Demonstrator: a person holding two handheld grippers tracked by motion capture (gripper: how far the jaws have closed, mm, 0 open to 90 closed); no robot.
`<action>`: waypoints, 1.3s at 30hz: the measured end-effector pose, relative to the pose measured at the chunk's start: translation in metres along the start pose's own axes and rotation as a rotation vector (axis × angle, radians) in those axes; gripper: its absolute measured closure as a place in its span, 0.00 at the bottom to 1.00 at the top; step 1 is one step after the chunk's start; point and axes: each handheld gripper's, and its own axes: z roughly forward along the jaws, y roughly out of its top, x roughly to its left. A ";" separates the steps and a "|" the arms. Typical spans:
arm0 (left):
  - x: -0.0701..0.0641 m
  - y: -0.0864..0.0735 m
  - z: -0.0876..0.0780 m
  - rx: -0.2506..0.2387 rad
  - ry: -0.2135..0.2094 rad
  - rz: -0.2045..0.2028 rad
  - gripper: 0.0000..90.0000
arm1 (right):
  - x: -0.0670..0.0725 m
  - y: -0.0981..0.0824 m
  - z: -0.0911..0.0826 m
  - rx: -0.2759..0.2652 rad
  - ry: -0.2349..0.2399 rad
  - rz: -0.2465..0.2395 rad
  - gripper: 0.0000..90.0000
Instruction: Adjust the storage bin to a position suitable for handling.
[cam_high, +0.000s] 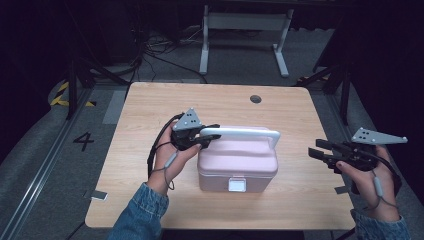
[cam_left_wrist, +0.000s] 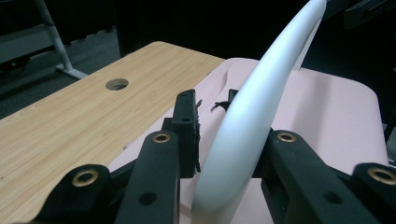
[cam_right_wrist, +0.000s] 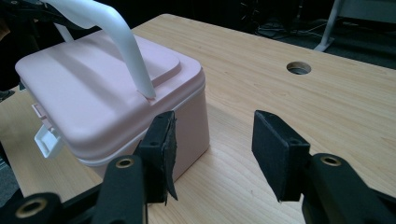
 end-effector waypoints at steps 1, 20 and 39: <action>0.001 0.002 0.000 -0.001 0.000 0.000 0.84 | 0.000 0.000 0.000 -0.002 -0.001 -0.001 0.57; 0.018 0.027 -0.009 -0.007 0.020 -0.025 0.79 | 0.003 0.002 0.003 -0.004 0.012 -0.012 0.56; 0.043 0.040 0.002 -0.023 0.068 -0.103 0.81 | 0.021 0.006 0.022 -0.050 0.126 -0.063 0.61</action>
